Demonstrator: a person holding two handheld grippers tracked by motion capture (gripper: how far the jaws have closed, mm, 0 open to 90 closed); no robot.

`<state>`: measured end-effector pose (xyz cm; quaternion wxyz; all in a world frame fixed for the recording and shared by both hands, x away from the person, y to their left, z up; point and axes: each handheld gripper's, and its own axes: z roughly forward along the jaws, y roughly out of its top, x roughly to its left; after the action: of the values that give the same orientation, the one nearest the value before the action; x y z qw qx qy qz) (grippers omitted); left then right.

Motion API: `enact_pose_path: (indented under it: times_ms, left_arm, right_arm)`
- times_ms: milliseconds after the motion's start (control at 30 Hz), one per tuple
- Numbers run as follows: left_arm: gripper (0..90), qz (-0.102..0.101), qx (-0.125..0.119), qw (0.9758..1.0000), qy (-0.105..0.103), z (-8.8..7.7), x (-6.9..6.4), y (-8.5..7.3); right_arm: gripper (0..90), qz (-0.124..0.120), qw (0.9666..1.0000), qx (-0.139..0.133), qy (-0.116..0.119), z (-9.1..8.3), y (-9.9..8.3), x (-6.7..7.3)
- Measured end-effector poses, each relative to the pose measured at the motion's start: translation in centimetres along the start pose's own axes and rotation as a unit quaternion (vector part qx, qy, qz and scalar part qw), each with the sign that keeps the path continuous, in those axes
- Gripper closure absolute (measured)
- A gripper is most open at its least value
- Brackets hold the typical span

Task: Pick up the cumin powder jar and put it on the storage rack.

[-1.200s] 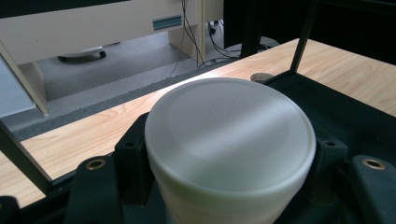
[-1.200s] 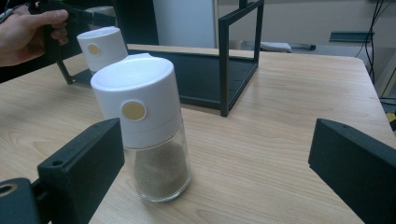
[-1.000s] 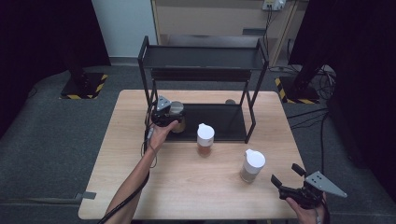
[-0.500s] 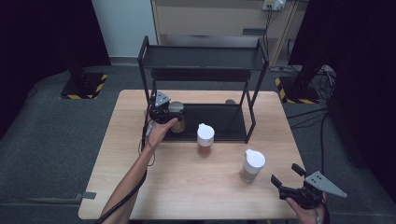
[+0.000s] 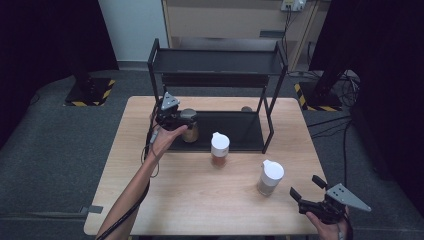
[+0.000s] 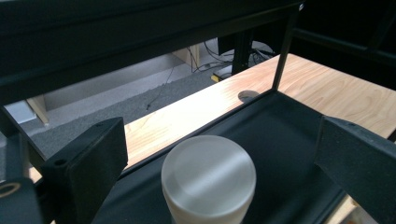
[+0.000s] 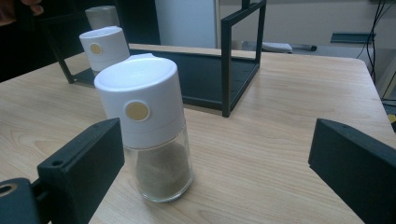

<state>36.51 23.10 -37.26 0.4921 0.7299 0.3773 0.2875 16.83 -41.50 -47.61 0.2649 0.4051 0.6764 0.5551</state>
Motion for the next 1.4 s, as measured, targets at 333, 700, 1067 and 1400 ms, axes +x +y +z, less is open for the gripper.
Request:
enact_pose_path:
  times_ms: [333, 700, 1067, 1400]
  left_arm:
    - [1.9, 0.01, 0.0, 0.999, -0.044, -3.1, 0.7, 0.7]
    - [1.8, 0.032, 0.005, 0.9964, -0.078, -6.6, 0.9, 0.1]
    - [1.8, 0.033, -0.029, 0.9954, -0.085, -10.7, 0.2, -2.9]
    - [1.7, 0.016, -0.049, 0.9943, -0.093, -13.7, -0.1, -7.1]
  right_arm:
    - [3.8, 0.0, 1.0, 0.001, -0.001, 0.0, 0.0, 0.1]
    - [3.8, -0.001, 1.0, 0.003, -0.002, 0.1, 0.1, 0.1]
    - [3.7, -0.001, 1.0, 0.004, -0.003, 0.1, 0.1, 0.2]
    - [3.6, -0.002, 1.0, 0.005, -0.005, 0.1, 0.2, 0.2]
